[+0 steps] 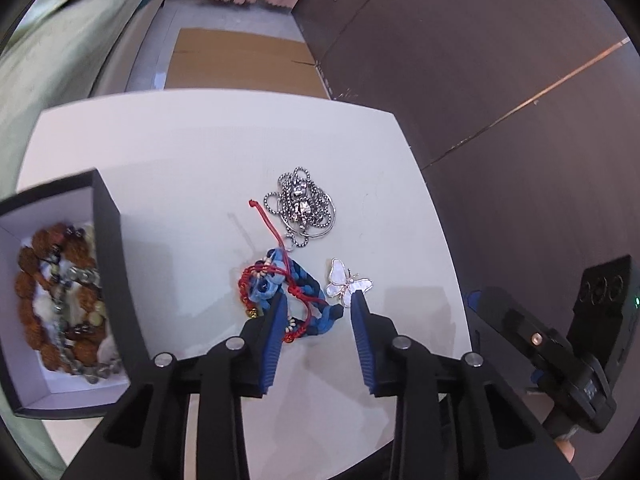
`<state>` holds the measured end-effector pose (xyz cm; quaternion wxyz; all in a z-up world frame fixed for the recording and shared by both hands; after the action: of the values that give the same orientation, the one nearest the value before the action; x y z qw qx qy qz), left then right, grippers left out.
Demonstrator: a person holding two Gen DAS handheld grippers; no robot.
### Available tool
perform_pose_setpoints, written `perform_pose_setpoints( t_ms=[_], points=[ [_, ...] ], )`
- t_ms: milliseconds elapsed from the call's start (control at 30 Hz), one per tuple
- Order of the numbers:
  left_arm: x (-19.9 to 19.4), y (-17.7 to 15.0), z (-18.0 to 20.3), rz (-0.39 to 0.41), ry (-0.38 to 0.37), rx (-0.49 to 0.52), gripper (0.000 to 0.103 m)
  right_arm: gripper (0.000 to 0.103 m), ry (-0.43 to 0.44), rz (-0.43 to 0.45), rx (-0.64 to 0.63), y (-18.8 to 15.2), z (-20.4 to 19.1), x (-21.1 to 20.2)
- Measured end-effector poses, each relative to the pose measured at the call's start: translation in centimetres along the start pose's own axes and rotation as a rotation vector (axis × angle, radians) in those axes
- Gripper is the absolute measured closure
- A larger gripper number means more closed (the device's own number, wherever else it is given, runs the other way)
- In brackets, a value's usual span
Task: Organize jewelry
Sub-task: 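Grasp the red cord of the blue braided bracelet with the left tool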
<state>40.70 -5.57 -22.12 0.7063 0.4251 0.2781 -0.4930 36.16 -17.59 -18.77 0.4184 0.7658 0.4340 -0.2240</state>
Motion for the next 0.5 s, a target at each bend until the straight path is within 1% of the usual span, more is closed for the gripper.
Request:
perform_pose_setpoints(
  t_ms=[233,367,500],
  points=[
    [1.8,-0.2,-0.1,-0.051,-0.03,-0.066,0.073,0.004,0.026,-0.021,0.063,0.2,1.4,0.0],
    [2.7,-0.2,-0.8,-0.053,0.012,-0.099,0.073,0.004,0.021,-0.018,0.055,0.3,1.6,-0.2],
    [3.4,-0.3,-1.7,-0.046,0.034,-0.145,0.073,0.004,0.012,-0.015,0.039,0.4,1.9,-0.3]
  ],
)
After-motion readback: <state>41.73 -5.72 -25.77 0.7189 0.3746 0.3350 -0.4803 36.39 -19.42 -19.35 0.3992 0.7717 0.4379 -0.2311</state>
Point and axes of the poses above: each gripper's, at about its wrist camera, not at the fingertips, and x roughly the way its jaws point, z to its right, y to its top, the point moved 7 cm from there along x, roughly the way its jaws point, and after that the axes turned 2 degrees about z, right-handed, at the moved point
